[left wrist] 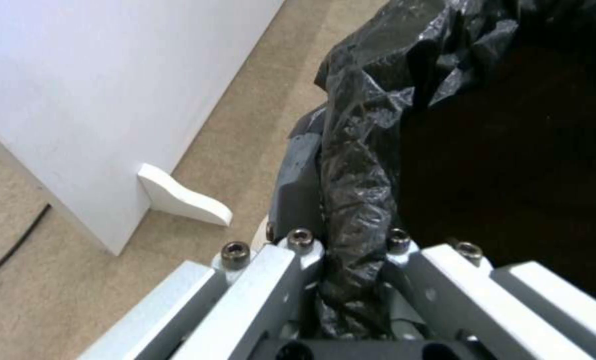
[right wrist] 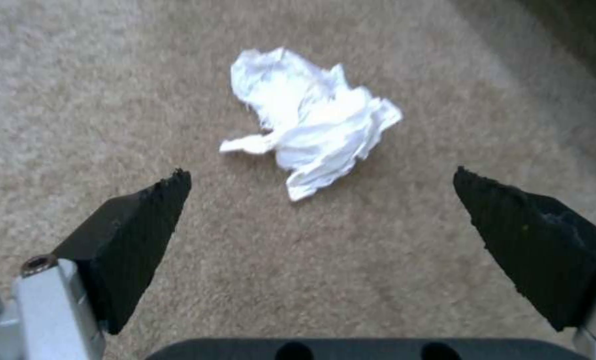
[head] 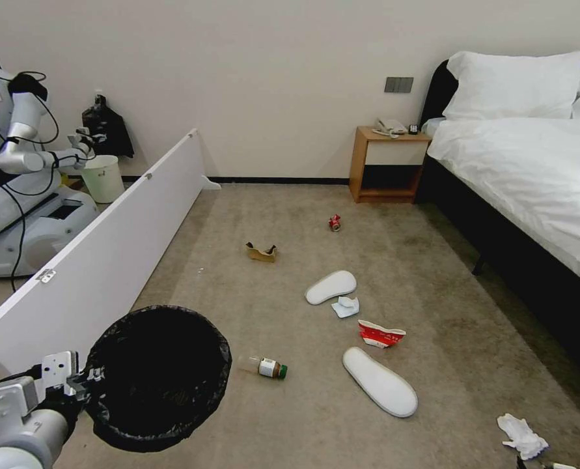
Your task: Pick up the trash bin, then pick up the garbage from the floor and place it into the trash bin.
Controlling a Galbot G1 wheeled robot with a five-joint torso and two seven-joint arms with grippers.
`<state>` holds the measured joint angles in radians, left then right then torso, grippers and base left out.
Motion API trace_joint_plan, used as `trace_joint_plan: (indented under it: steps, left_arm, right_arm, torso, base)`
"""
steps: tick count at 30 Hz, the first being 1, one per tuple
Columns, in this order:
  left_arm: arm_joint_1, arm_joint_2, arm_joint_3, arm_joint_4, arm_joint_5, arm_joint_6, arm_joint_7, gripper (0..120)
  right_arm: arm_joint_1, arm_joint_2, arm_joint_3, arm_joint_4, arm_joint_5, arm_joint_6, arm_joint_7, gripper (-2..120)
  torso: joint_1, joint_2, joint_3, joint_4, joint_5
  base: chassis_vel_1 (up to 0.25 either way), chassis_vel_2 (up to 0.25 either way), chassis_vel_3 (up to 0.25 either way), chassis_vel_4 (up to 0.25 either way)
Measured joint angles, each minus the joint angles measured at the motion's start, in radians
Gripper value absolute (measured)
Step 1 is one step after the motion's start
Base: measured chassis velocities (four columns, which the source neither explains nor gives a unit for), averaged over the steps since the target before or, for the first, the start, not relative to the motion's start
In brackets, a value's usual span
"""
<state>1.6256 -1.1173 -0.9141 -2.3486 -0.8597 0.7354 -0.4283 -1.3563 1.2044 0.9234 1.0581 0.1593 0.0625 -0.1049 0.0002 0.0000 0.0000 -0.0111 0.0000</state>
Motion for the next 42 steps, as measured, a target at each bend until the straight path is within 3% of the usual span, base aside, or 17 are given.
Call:
trace_joint_plan:
  steps: [20, 42]
  left_arm:
    - [-0.001, 0.001, -0.001, 0.003, -0.001, 0.000, -0.005, 3]
    - [0.014, 0.000, -0.013, -0.009, -0.005, 0.000, -0.006, 3]
  right_arm:
    - [0.183, 0.001, 0.000, -0.172, 0.009, 0.009, 0.000, 100]
    - [0.242, -0.004, 0.019, -0.267, 0.005, 0.023, -0.005, 100]
  torso:
    - [0.000, 0.000, 0.000, 0.0000, 0.0000]
    - [0.000, 0.000, 0.000, 0.0000, -0.0001]
  base:
    - [0.000, 0.000, 0.000, 0.000]
    - [0.000, 0.000, 0.000, 0.000]
